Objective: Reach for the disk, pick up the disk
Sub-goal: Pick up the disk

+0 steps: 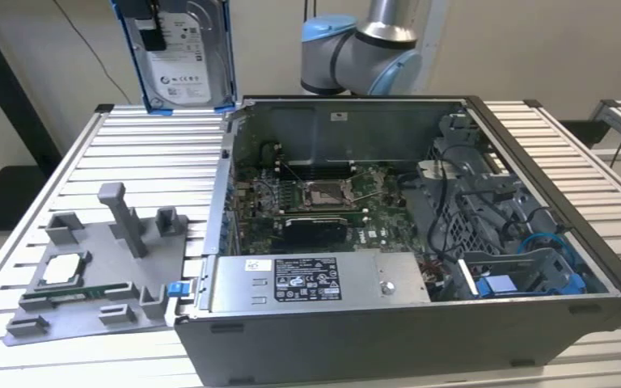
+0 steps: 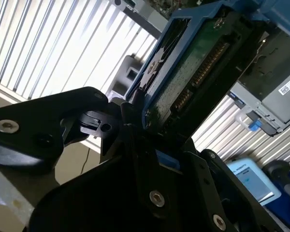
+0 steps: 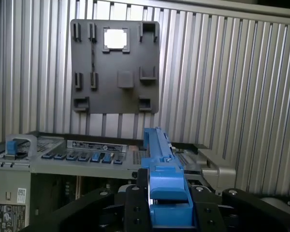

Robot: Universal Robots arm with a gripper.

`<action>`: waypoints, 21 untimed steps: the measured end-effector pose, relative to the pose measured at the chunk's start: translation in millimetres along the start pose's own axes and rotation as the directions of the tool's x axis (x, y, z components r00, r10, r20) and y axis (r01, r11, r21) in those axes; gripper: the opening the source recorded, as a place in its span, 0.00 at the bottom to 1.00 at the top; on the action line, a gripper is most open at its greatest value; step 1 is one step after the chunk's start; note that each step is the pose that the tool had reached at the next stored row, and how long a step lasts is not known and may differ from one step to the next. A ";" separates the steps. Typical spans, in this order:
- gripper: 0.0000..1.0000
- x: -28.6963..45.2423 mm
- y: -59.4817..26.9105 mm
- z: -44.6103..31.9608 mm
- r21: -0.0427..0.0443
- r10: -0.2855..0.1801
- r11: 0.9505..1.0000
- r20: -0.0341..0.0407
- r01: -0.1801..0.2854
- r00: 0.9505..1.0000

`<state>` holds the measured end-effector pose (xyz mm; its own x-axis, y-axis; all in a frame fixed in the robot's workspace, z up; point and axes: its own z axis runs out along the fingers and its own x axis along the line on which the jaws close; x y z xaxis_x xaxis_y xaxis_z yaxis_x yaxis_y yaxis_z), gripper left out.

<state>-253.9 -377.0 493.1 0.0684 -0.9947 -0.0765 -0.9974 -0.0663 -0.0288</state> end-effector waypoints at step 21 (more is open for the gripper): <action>0.00 3.7 -54.7 1.3 0.000 0.000 1.000 0.000 0.000 1.000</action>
<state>-199.1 -377.0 493.1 0.0684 -0.9947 -0.0765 -0.9974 -0.0664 -0.0287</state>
